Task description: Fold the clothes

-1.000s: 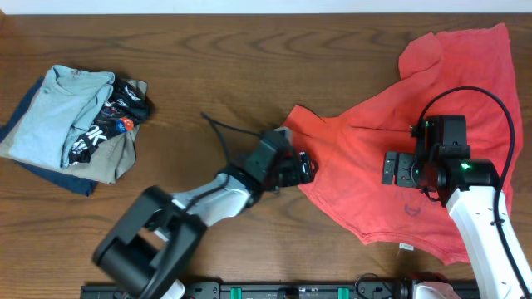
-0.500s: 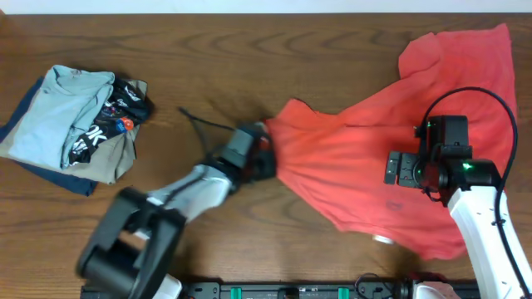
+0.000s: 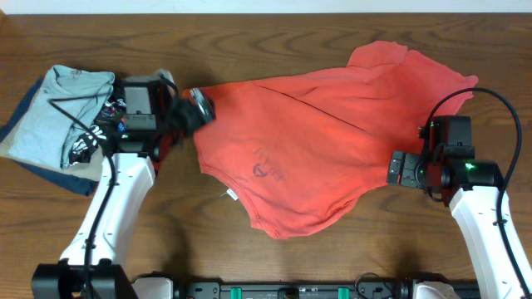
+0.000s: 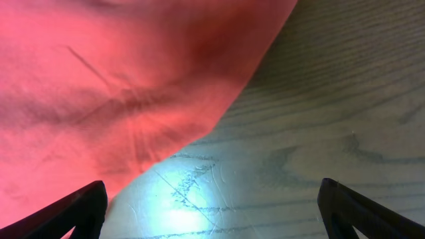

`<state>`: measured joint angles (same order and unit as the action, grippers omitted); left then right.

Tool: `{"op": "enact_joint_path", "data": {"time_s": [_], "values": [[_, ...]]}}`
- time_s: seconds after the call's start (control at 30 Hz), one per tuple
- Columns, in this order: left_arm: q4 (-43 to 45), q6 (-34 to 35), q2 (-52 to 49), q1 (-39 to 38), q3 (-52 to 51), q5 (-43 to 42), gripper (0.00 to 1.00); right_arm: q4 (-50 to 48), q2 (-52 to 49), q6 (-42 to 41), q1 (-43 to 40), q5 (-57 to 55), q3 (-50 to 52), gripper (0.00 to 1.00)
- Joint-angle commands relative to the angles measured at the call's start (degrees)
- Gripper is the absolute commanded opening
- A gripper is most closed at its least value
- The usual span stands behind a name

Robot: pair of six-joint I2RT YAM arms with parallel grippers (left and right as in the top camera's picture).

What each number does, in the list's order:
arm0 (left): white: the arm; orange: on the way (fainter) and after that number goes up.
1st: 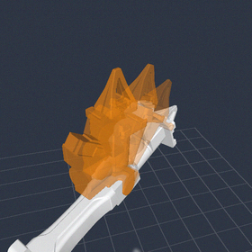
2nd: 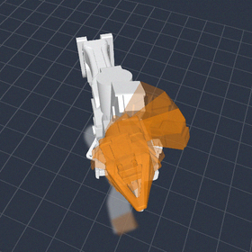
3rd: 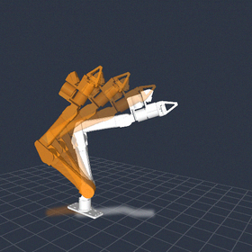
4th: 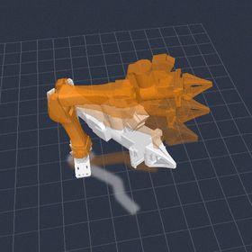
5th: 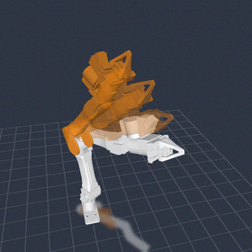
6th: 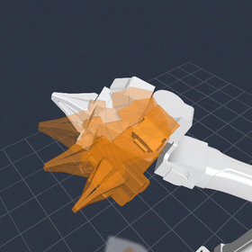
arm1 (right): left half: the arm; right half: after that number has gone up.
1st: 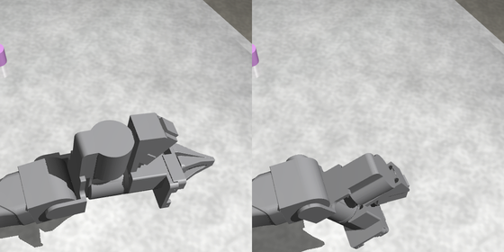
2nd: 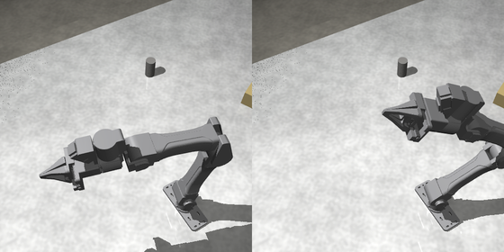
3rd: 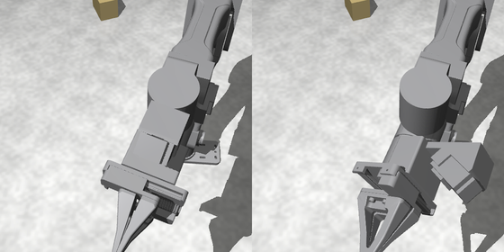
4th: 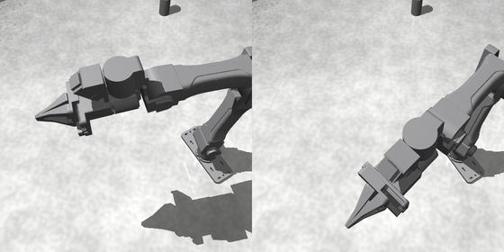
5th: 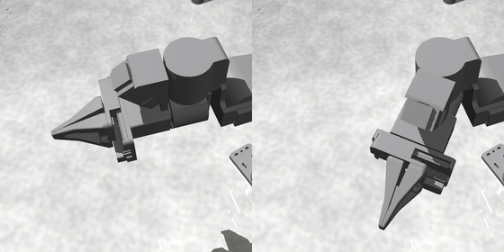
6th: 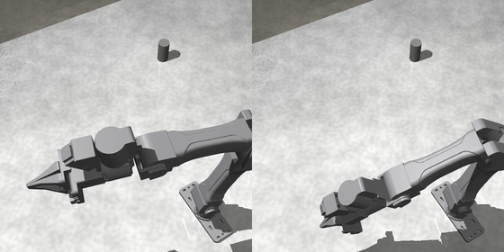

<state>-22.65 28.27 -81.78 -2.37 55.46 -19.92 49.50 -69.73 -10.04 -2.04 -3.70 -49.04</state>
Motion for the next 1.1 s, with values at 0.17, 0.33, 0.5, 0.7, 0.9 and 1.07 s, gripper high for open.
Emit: {"op": "enact_joint_path", "data": {"time_s": [0.17,0.33,0.5,0.7,0.9,1.07], "values": [[-23.78,3.54,-2.10,-9.22,-2.58,-4.59,0.98,0.02,0.57,-0.68,-0.59,-0.57,-0.79,0.99],[-23.98,8.28,-2.14,-18.18,-6.62,-4.76,0.98,0.02,0.57,-0.68,-0.57,-0.55,-0.79,0.99],[-16.26,16.94,-2.14,-27.17,-11.23,-4.79,0.98,0.11,0.57,-0.68,-0.57,-0.35,-0.79,0.99],[-7.43,27.28,-2.95,-36.41,-14.82,-4.76,0.98,0.15,0.57,-0.68,-0.59,-0.37,-0.79,0.99],[-1.77,28.20,-5.62,-40.92,-14.86,-4.04,0.47,0.13,0.57,-0.68,-0.57,-0.37,-0.79,0.99],[-2.12,27.58,-6.93,-40.81,-14.86,2.62,0.06,0.15,0.57,-0.68,-0.59,-0.37,-0.79,0.99]]}}
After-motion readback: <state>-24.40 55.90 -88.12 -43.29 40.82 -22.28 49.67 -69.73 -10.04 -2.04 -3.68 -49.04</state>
